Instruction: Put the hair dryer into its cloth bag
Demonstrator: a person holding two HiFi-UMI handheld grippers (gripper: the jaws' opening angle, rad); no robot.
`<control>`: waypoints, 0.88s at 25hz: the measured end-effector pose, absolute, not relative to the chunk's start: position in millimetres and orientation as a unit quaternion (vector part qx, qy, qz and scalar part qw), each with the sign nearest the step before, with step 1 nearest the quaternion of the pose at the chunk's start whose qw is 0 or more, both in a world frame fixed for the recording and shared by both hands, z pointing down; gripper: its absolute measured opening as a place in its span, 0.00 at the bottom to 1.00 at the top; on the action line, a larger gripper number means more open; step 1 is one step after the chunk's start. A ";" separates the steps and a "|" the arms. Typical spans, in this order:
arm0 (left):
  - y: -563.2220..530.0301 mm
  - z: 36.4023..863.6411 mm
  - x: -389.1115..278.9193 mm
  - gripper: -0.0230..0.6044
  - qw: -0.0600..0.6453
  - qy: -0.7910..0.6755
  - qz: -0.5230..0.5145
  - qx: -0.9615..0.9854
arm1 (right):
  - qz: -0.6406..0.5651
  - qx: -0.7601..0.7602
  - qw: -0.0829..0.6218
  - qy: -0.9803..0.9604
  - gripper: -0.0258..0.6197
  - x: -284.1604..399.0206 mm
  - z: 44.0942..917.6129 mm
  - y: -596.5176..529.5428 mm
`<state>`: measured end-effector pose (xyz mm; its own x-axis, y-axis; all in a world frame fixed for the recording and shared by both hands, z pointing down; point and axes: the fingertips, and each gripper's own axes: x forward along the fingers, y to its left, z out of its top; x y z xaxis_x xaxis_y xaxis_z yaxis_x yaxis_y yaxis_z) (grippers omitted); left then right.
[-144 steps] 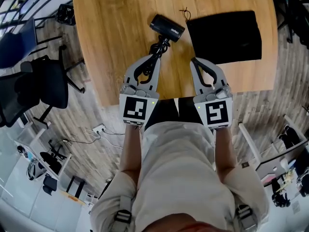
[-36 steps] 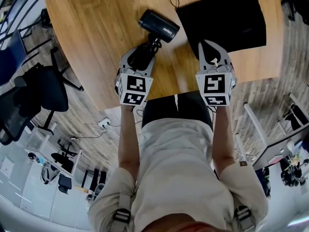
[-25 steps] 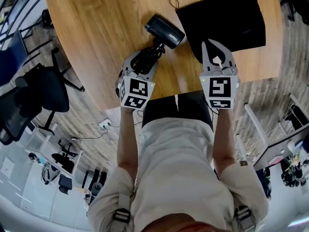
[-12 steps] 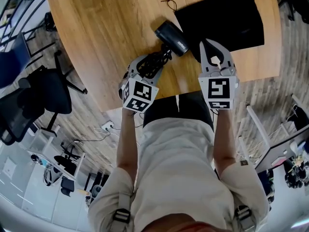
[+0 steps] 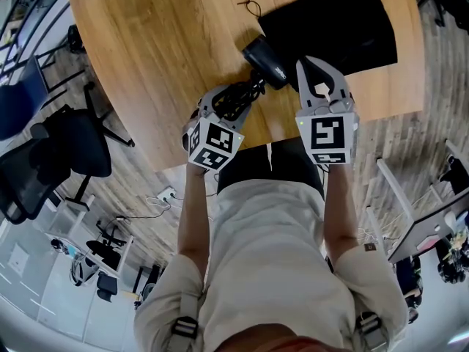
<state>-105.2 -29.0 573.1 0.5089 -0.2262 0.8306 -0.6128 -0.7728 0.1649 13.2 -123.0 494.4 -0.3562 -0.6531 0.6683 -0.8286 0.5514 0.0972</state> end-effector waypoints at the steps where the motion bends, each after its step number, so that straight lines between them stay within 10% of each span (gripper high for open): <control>1: -29.1 573.2 -103.9 0.43 0.225 -0.248 0.428 0.839 | 0.129 0.455 0.337 -0.814 0.08 12.1 493.9 -123.0; 22: -44.1 569.2 -70.5 0.43 0.212 -0.205 0.435 0.851 | 0.119 0.442 0.320 -0.830 0.08 15.0 482.5 -118.0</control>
